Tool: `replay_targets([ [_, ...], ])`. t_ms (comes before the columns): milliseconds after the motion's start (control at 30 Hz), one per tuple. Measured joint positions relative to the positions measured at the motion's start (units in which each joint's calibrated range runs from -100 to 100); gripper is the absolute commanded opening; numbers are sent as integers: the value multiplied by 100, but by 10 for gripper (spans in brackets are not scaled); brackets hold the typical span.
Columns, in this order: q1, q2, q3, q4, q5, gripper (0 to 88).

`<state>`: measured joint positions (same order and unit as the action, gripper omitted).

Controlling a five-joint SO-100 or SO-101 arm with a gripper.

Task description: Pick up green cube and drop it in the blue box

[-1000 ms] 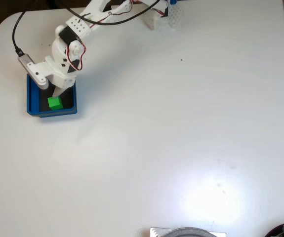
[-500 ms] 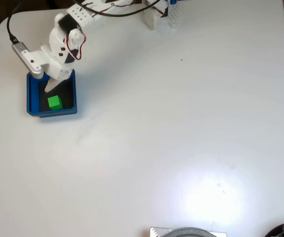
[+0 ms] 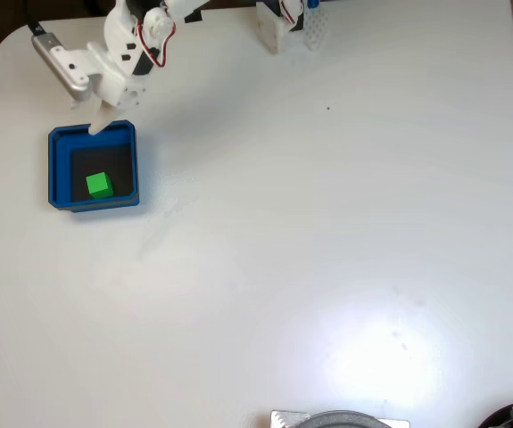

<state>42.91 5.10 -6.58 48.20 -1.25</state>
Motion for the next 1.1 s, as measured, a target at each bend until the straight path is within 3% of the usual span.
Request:
replay_targets([
  [300, 0, -1688, 1781, 0, 0, 170],
  [600, 0, -3475, 3454, 0, 0, 77],
  [1100, 0, -6658, 6479, 0, 10, 18],
])
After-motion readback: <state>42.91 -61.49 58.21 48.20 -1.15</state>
